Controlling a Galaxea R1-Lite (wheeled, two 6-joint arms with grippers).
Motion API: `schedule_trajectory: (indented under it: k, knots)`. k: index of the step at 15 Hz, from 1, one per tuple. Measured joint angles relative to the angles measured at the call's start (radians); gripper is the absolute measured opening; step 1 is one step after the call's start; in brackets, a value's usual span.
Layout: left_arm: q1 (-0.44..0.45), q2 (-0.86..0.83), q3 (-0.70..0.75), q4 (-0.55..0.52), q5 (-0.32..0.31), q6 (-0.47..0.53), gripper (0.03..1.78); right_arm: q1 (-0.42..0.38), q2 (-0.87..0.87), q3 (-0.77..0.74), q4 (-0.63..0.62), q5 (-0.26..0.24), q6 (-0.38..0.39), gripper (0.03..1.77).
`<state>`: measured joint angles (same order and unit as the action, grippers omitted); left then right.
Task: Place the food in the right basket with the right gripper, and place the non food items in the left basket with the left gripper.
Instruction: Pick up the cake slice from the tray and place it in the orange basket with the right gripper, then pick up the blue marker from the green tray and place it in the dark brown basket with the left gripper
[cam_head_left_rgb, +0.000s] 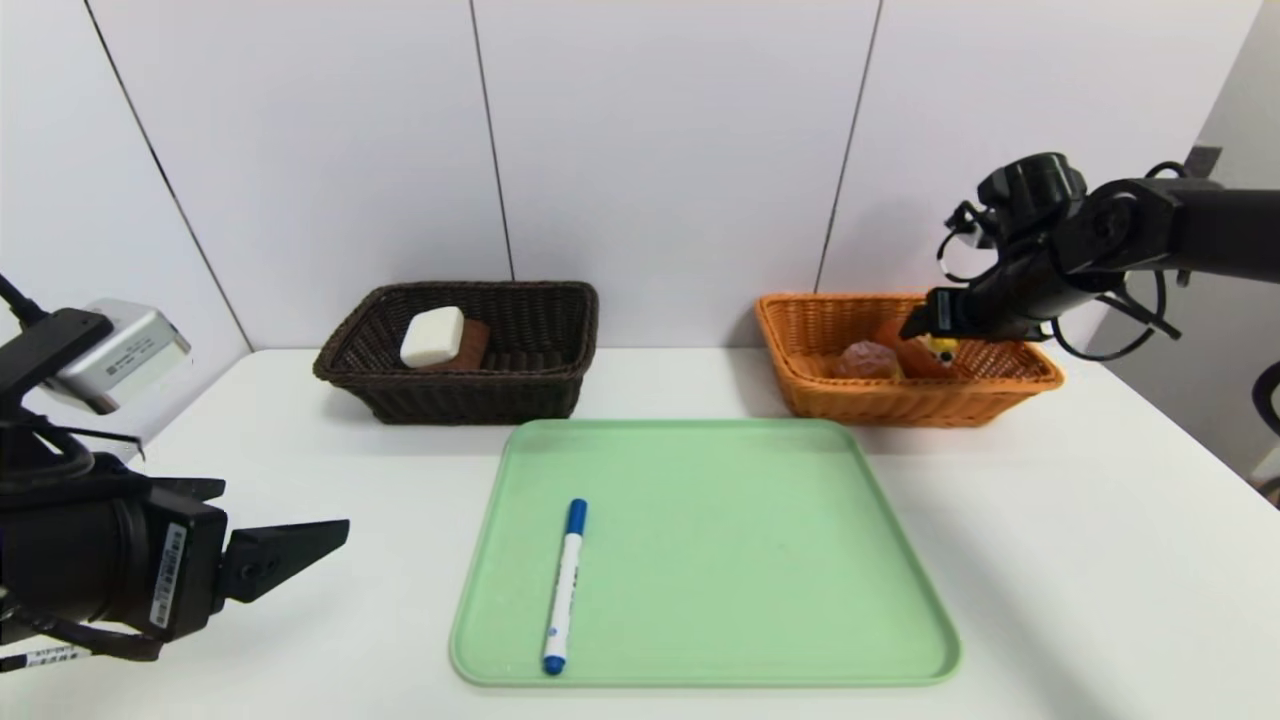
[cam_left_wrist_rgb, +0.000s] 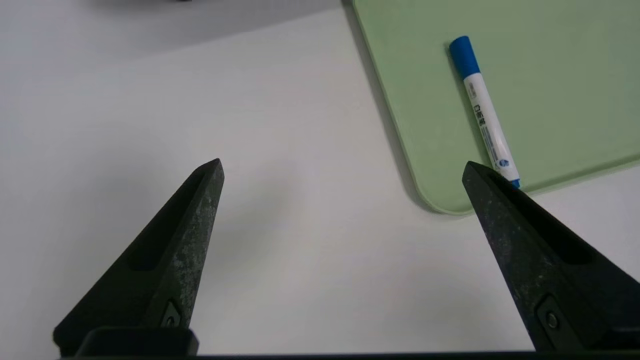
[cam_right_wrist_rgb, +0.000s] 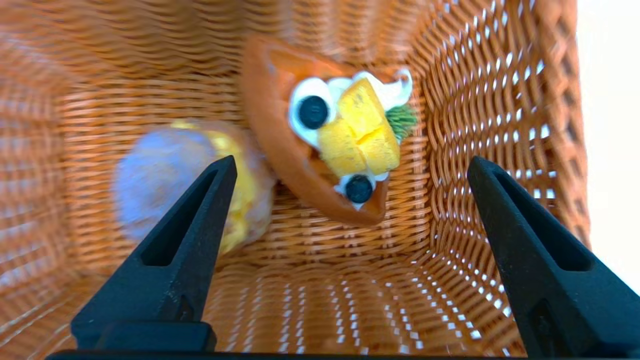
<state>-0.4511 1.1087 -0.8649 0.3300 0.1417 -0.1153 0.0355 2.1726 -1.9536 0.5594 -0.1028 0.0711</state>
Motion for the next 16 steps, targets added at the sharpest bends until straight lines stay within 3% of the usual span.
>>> schedule_trajectory:
  k: [4, 7, 11, 16]
  knots:
    - [-0.011, 0.063, -0.107, 0.040, 0.001, -0.027, 1.69, 0.022, -0.104, 0.000, 0.027, -0.004, -0.007, 1.64]
    - [-0.066, 0.141, -0.256, 0.138, 0.012, -0.074, 1.69, 0.046, -0.193, 0.000, 0.104, -0.006, -0.008, 1.67]
    - [-0.162, 0.280, -0.428, 0.190, 0.090, -0.083, 1.69, 0.063, -0.290, 0.001, 0.285, 0.015, -0.026, 1.68]
    - [-0.254, 0.455, -0.634, 0.299, 0.101, -0.157, 1.69, 0.063, -0.384, 0.001, 0.540, 0.201, -0.029, 1.69]
